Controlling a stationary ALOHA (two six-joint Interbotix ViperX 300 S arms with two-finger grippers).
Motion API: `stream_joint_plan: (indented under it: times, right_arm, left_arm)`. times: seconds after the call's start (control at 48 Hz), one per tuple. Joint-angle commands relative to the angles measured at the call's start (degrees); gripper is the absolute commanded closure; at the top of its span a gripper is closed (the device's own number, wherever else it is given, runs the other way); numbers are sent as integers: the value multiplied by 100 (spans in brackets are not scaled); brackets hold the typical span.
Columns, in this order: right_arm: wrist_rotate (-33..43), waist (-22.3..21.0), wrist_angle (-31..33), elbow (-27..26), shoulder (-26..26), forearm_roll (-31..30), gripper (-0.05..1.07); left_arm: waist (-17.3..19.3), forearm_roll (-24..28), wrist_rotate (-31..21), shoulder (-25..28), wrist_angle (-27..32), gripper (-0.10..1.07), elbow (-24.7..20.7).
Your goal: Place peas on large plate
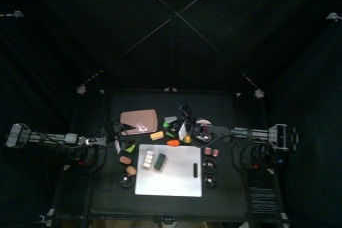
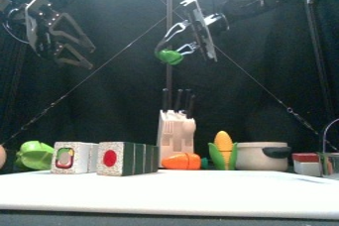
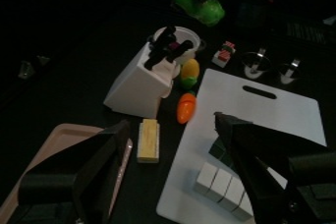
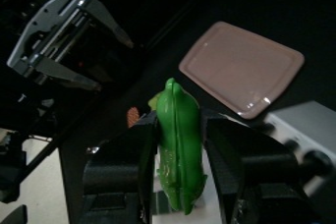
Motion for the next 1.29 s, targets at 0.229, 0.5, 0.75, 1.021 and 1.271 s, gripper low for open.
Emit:
stream_joint_plan:
  times: [0.229,0.5,0.75,1.021,1.271]
  right_arm:
    - [-79,-141,158,-1881,1450,-176,51]
    - [-70,-167,1679,-3278,2531,-870,51]
    - [-79,-141,2654,-4008,3146,-976,51]
    - [-18,-123,2997,-4421,3700,-932,50]
    - [-26,-123,3278,-4658,4043,-932,50]
  left_arm:
    - [18,-211,44,-633,193,-3,255]
    - [114,-466,70,-861,220,-3,396]
    - [123,-598,246,-861,185,-3,396]
    - [132,-721,360,-861,185,-3,378]
    - [132,-721,360,-861,185,-3,387]
